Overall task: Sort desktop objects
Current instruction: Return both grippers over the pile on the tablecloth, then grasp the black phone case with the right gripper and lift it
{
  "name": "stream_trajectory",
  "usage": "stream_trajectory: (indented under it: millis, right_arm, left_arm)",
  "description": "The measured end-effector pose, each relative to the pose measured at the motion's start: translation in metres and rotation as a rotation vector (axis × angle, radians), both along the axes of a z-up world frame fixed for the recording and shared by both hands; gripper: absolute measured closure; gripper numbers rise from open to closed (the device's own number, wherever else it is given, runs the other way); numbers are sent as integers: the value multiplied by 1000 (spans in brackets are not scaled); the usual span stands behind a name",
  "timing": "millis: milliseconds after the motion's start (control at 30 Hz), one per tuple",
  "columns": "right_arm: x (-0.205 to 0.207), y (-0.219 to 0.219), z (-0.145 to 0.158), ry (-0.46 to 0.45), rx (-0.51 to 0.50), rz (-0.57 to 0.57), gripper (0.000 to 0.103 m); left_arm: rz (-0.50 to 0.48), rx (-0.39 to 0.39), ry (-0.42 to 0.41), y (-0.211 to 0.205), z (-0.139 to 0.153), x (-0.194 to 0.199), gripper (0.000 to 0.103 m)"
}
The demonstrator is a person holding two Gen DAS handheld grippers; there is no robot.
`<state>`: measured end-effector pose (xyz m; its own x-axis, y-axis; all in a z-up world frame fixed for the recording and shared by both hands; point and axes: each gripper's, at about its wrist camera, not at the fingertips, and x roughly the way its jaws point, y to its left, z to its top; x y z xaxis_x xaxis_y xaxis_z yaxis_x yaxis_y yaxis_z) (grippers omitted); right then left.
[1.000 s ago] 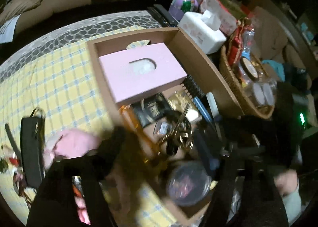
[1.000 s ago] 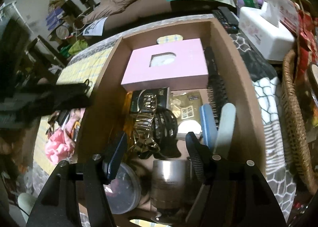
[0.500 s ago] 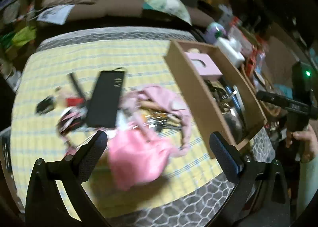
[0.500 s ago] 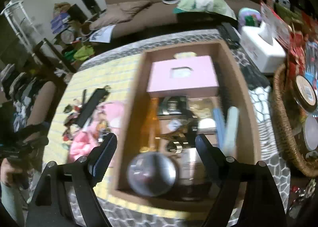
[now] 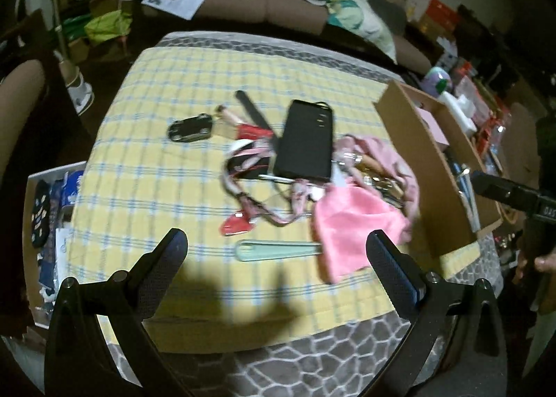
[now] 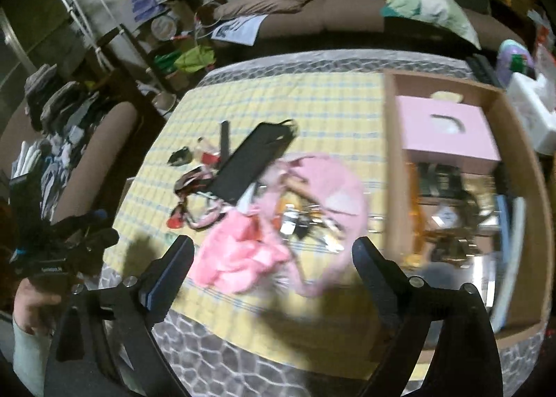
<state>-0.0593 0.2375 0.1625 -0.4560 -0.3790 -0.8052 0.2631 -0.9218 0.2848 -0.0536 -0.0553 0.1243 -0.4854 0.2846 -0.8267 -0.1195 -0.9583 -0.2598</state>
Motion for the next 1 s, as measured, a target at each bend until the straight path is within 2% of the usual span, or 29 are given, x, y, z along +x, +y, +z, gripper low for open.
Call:
stream_trajectory:
  millis: [167,233,300,400,500,600,667,767,800,867,900,933,1000]
  right_arm:
    - [-16,-41,-20,-24,-28,21,8]
    - [-27,-56,-30,-27,-22,17,8]
    - [-40,-70,-43,-36,-22,5,8]
    - [-61,-80,-58,-46,-24,-24,8]
    - [-85,-92,-74,-50,-1,-51,8]
    - [-107,-99,-87,-49,44,-89,8]
    - [-119,-100,-94,-55,52,-106,10]
    - [-130,-102,-106,-76,62,-112,17]
    - [-132,-103,-109,-72,80,-113,20]
    - [-135,-105,-114,-70,111,-112,34]
    - [-136,-105,-117,-76,116,-106,56]
    - [-137,-104,-121,-89,125,-104,67]
    - [-136,-98,-121,-79,116,-108,73]
  left_arm:
    - [68,25,-25,-25,-22,-6,0]
    - [93,66,-35,-31,-34,-11,0]
    - [102,93,-36,-34,-42,-15,0]
    - [109,94,-30,-32,-51,-24,0]
    - [113,136,-38,-31,-55,-34,0]
    - [109,113,-18,-27,-53,-42,0]
    - [102,95,-13,-23,-53,-46,0]
    - [86,139,-29,-22,-56,-49,0]
    - [86,139,-33,-21,-57,-50,0]
    - [87,132,-32,-21,-57,-50,0]
    - [88,131,-34,-21,-58,-50,0]
    - [88,138,-36,-21,-58,-50,0]
    - [87,150,-37,-22,-58,-50,0]
